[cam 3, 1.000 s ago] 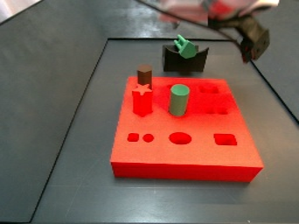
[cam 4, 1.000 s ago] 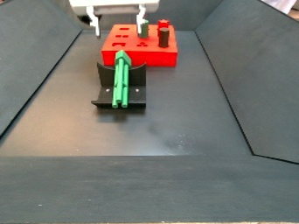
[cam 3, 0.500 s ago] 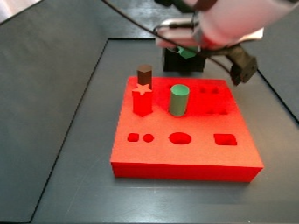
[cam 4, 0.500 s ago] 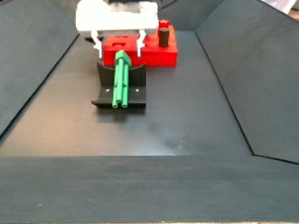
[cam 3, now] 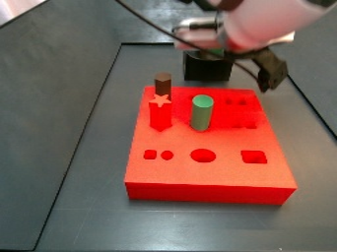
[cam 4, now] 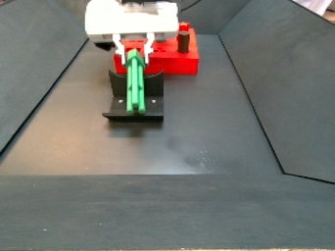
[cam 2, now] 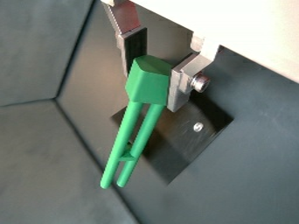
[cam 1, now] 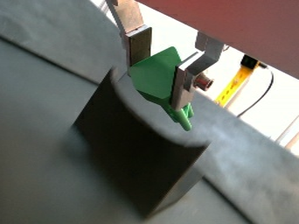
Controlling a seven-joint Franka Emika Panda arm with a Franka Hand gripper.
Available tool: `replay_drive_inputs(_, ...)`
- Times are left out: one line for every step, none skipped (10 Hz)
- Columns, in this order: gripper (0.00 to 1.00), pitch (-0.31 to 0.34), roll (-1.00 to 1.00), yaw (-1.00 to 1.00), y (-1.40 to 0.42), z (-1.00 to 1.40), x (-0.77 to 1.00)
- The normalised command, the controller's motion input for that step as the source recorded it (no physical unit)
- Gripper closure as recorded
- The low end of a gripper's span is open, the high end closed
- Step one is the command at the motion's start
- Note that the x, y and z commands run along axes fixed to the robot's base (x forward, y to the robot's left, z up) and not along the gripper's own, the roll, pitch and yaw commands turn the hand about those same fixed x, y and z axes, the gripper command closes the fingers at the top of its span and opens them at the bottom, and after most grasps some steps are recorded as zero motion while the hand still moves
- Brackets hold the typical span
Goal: Pick up the 3 prong object. Move up. Place the 3 prong object on the fixture. Regrasp the 3 prong object. Move to above the board. Insert the 3 prong object.
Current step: Move to above the board.
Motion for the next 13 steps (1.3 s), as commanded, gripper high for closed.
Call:
replay_drive_inputs(1.0,-0.06,0.09,0.08,0.14,1.0,-0.1)
replay_drive_inputs(1.0,-0.083,0.02,0.05,0.13,1.0,-0.1)
replay_drive_inputs(1.0,-0.09,-0.02,0.02,0.13,1.0,-0.1)
replay_drive_inputs(1.0,-0.08,-0.03,-0.02,0.12,1.0,-0.1)
replay_drive_inputs(1.0,-0.064,-0.04,-0.04,0.12,1.0,-0.1)
replay_drive_inputs(1.0,-0.044,-0.04,-0.06,0.11,1.0,-0.1)
replay_drive_inputs(1.0,-0.013,-0.04,-0.07,0.1,1.0,-0.1)
replay_drive_inputs(1.0,0.01,-0.04,-0.07,0.1,1.0,-0.1)
replay_drive_inputs(1.0,0.035,-0.05,-0.06,0.09,1.0,-0.1)
replay_drive_inputs(1.0,0.064,-0.05,-0.05,0.08,1.0,-0.1)
replay_drive_inputs(1.0,0.081,-0.05,-0.03,0.07,1.0,-0.09)
replay_drive_inputs(1.0,0.094,-0.06,-0.01,0.06,1.0,-0.09)
replay_drive_inputs(1.0,0.1,-0.06,0.01,0.06,1.0,-0.09)
